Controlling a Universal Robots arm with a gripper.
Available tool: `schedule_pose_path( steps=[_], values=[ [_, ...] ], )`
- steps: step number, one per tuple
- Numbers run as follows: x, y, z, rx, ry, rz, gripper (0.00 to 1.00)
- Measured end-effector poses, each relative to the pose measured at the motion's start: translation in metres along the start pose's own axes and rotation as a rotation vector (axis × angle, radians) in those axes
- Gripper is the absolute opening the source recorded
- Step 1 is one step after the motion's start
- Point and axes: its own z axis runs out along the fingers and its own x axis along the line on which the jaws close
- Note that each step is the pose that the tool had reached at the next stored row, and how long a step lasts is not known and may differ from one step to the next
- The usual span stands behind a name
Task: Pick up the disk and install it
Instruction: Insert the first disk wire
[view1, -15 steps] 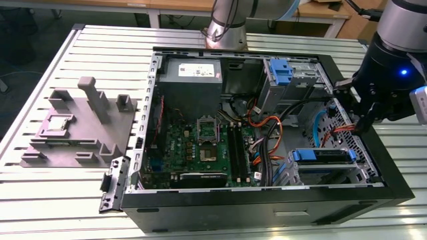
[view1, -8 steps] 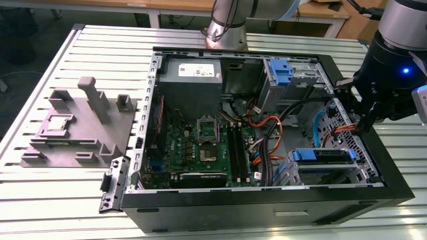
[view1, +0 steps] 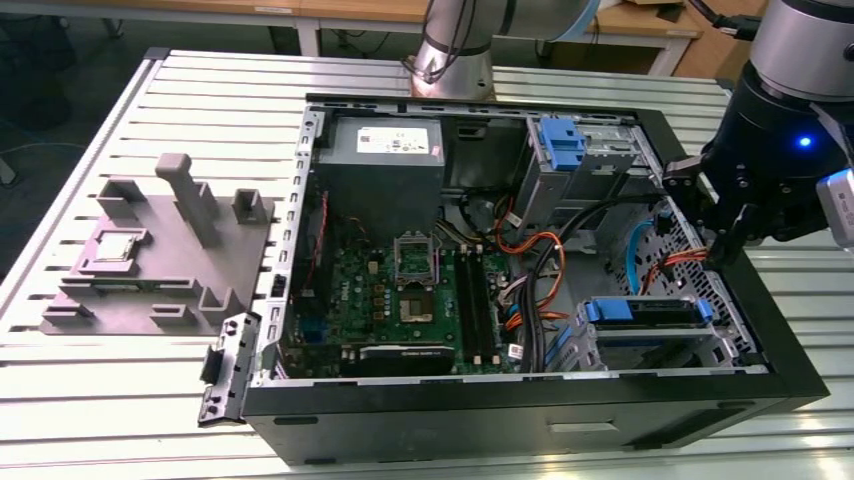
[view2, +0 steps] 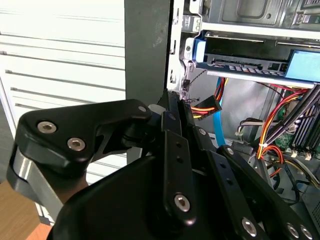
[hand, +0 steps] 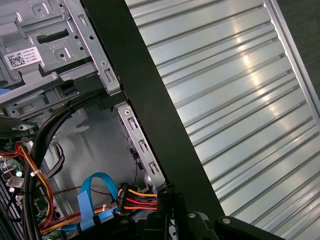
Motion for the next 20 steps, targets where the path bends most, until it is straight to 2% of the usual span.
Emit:
schedule_pose_path(
  steps=[12, 17, 20],
  values=[
    [0.0002, -0.0001, 0.0, 0.0007, -0.0003, 0.003, 0.17],
    [0.0002, 0.0, 0.0, 0.0173, -0.0055, 0.066, 0.17],
    [0.003, -0.0015, -0.0009, 0.0192, -0.006, 0.072, 0.17]
  ],
)
